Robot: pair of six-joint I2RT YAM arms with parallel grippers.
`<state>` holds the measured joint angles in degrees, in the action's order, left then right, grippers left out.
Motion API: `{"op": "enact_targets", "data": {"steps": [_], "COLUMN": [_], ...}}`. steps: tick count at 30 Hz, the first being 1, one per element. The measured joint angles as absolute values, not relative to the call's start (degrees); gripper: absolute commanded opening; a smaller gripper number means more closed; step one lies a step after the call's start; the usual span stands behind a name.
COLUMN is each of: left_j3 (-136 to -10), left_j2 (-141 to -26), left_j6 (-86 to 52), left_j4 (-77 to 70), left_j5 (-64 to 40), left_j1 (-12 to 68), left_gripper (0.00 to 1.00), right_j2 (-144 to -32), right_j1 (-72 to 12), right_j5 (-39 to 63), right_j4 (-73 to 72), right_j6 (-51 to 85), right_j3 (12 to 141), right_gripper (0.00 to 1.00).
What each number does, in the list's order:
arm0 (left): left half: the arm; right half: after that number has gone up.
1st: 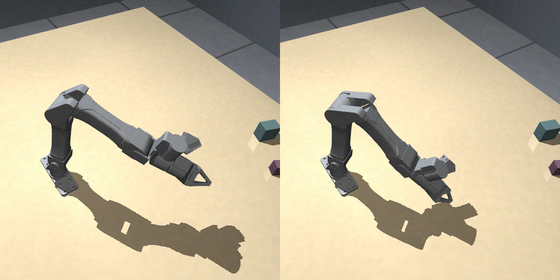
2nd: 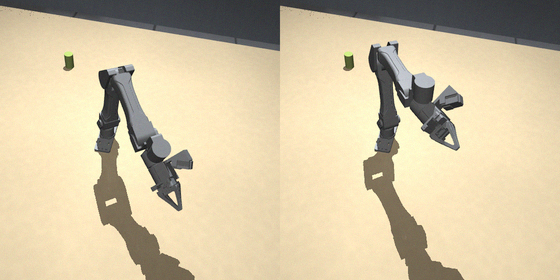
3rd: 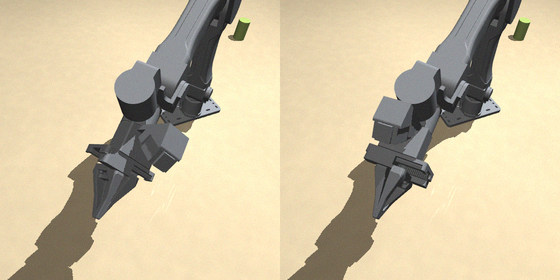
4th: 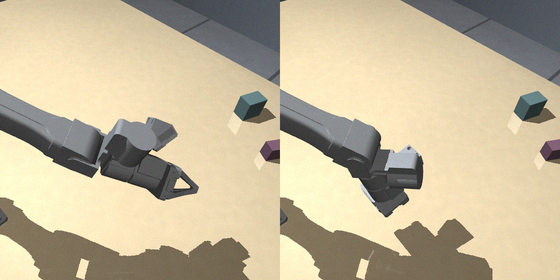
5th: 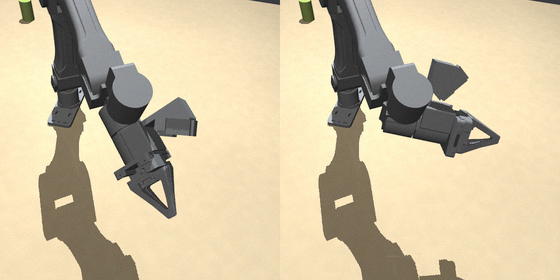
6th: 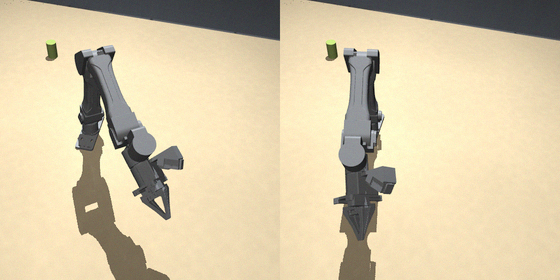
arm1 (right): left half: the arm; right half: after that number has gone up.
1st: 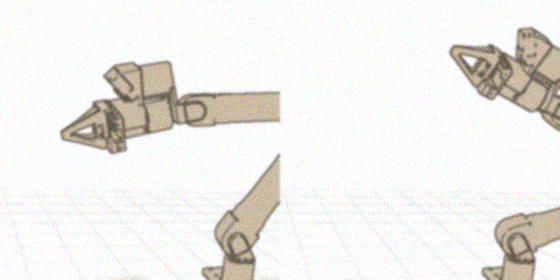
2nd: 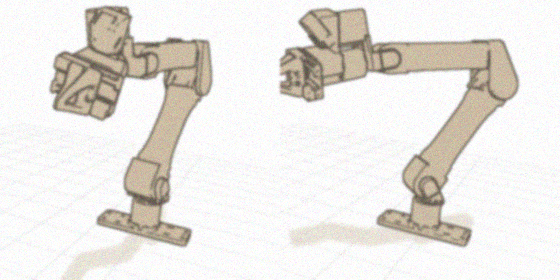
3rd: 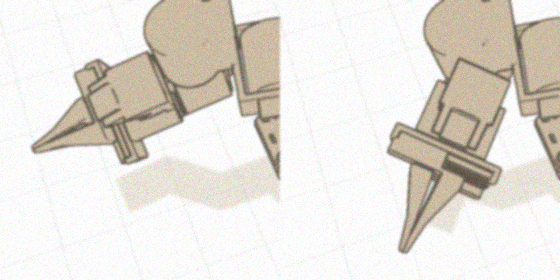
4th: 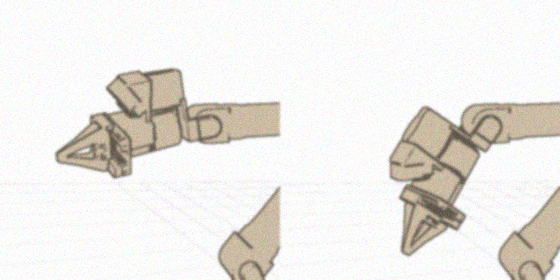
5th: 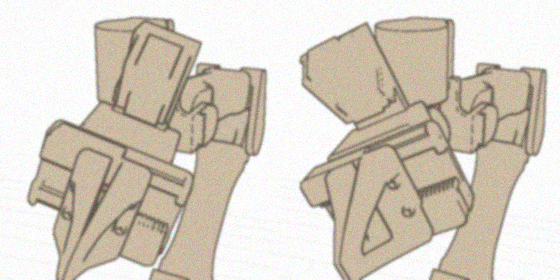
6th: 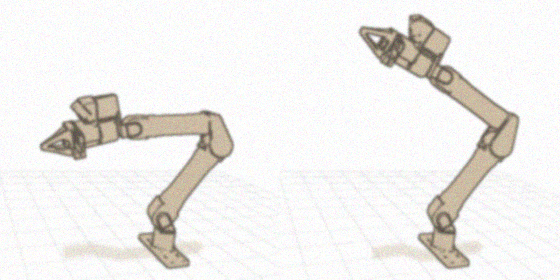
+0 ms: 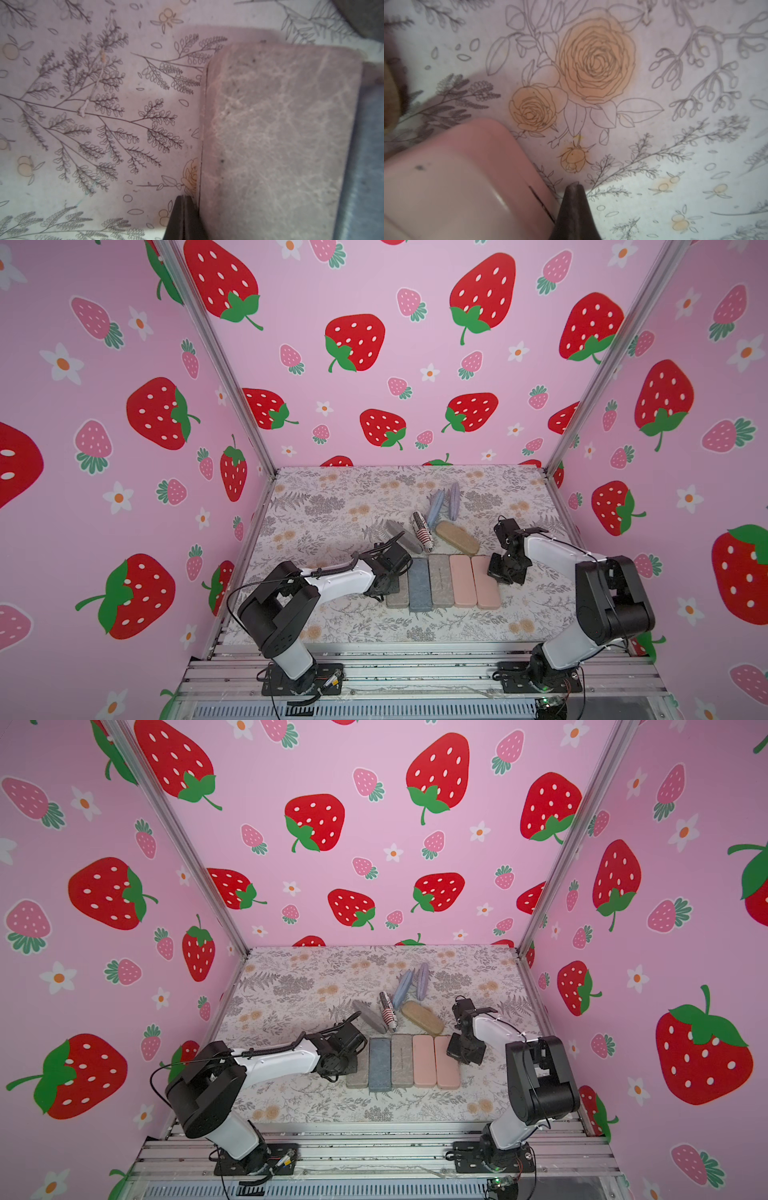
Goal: Close the glasses case
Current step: Adjust the glasses case at the center of the board.
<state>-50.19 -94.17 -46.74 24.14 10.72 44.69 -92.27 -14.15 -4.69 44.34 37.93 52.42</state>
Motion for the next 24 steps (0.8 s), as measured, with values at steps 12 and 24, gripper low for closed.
{"op": "enact_targets", "data": {"steps": [12,24], "left_j3": [-50.2,-51.9], "left_j2": [-90.2,-82.4], "left_j6": [-46.8,-42.5], "left_j4": [28.0,31.9], "left_j5": [11.2,11.9], "left_j1": [44.9,37.4], "left_gripper": [0.15,0.88], "right_j2": [-86.0,-79.1], "right_j1": [-14.8,-15.4], "right_j5": [-12.9,-9.3], "right_j4": [49.8,45.4], "right_j6": [38.8,27.4], "right_j3": [56.1,64.7], "right_gripper": [0.23,0.66]}}
